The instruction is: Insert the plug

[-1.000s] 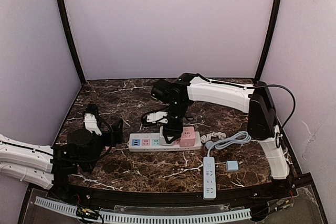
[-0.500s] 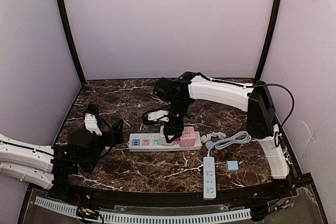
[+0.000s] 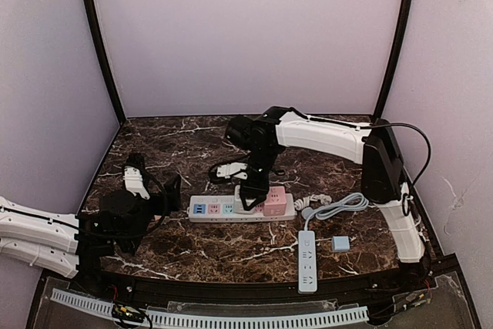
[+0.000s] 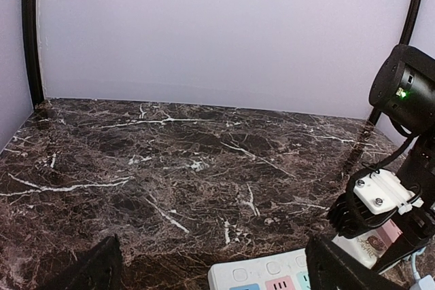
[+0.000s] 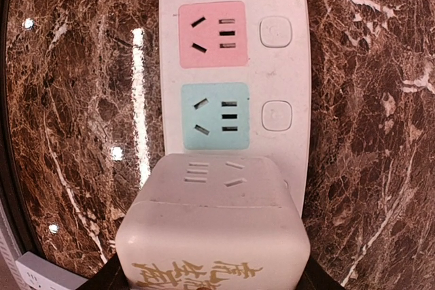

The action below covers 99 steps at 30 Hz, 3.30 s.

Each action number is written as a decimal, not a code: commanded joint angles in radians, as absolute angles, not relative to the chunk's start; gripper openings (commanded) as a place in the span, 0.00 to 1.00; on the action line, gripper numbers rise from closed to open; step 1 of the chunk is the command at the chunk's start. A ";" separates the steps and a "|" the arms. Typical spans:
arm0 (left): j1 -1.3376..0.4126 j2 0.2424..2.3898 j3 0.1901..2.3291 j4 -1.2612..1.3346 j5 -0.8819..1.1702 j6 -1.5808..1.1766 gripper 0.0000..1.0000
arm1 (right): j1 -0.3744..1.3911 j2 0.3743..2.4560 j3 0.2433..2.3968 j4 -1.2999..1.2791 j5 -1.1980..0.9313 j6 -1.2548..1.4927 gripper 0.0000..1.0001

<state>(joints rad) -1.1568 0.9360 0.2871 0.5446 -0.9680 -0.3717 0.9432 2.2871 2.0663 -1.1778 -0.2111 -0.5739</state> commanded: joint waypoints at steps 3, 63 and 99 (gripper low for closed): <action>-1.160 0.935 0.270 0.548 -0.979 -0.366 0.93 | 0.943 2.493 2.045 -1.224 -0.119 -0.493 0.00; -1.160 0.936 0.289 0.475 -1.023 -0.384 0.93 | 1.020 2.023 1.901 -0.799 0.172 -0.322 0.99; -0.991 1.159 0.503 -0.325 -0.557 -0.970 0.82 | 1.004 1.172 0.824 0.029 0.267 0.263 0.99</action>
<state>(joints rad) -1.0904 1.1011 0.5171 -0.4622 -0.7002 -1.0050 1.0061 1.1988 0.8616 -0.0006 0.2913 0.2283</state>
